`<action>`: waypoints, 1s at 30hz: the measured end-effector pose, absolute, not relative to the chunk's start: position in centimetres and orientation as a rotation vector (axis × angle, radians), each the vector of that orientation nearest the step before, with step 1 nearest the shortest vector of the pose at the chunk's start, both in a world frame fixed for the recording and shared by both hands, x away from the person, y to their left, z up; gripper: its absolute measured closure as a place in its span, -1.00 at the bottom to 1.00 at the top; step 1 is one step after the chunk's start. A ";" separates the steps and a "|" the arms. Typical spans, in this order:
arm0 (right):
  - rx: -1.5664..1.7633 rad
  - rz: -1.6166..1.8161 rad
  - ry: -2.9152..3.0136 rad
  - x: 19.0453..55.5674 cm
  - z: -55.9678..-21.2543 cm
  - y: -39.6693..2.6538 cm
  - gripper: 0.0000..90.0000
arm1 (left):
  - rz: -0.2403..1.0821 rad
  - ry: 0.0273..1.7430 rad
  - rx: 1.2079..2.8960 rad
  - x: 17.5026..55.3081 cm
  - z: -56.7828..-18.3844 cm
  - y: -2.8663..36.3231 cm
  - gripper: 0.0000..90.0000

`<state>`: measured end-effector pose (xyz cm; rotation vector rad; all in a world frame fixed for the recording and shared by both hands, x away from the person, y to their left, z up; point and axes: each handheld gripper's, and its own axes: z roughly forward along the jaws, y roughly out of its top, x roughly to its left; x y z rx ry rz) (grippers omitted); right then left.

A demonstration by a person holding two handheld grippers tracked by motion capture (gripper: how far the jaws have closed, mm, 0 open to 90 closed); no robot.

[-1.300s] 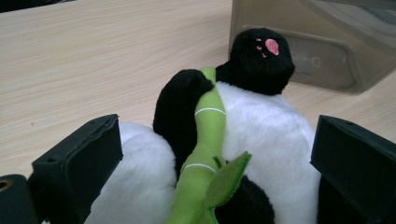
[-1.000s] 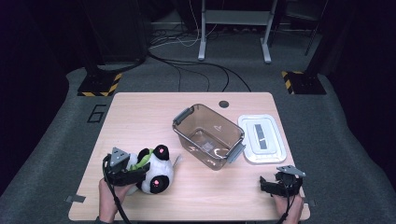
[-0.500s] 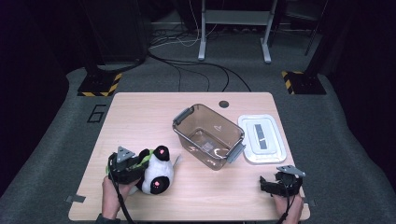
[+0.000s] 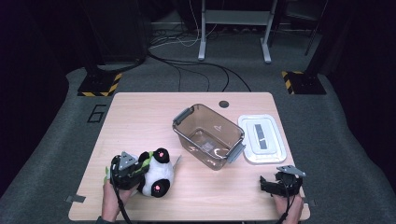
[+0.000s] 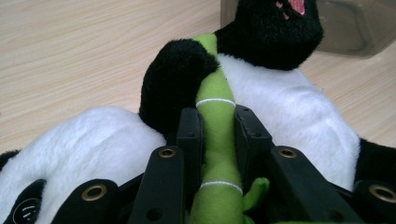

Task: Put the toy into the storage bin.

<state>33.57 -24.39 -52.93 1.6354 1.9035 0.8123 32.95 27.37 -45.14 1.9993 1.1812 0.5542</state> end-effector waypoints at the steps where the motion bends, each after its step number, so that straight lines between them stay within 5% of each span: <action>1: 1.631 0.812 1.905 33.6 -52.9 -24.4 -1.00 | 0.546 1.174 1.997 32.9 -44.9 27.5 0.66; 30: 1.632 0.816 1.898 33.8 -53.0 -24.5 -1.00 | 0.576 0.993 2.030 32.0 -40.5 28.0 0.67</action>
